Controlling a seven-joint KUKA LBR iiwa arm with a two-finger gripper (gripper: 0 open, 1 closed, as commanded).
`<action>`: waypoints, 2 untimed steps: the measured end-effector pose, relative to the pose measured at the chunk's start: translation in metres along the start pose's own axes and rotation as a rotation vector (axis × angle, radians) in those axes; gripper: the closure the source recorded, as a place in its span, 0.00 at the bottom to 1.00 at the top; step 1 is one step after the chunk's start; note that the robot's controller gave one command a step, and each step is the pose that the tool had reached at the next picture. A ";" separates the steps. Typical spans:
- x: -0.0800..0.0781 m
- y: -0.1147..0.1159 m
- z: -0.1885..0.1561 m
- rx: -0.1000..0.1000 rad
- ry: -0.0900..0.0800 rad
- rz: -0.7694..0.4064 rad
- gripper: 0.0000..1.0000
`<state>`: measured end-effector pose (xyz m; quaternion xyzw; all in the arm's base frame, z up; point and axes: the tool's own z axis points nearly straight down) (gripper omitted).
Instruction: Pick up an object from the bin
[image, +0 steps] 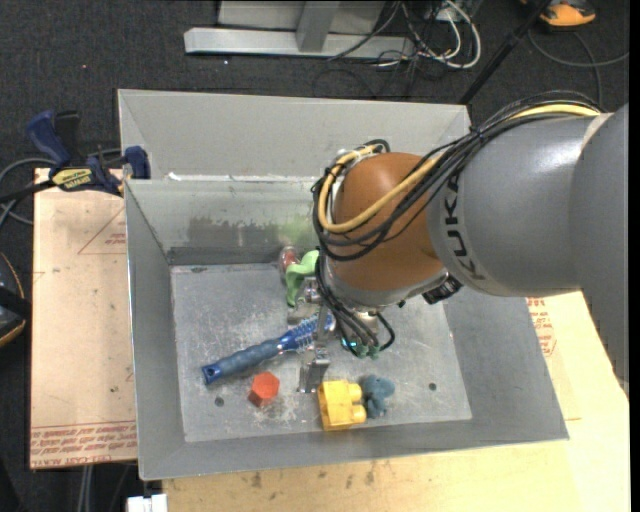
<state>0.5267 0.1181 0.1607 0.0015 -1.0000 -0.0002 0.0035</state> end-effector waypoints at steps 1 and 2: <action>-0.002 -0.001 -0.003 -0.001 -0.007 0.004 1.00; 0.010 0.052 -0.095 -0.005 -0.017 0.001 1.00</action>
Offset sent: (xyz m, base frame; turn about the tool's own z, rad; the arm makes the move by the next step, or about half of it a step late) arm 0.0000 0.0000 0.0000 0.0000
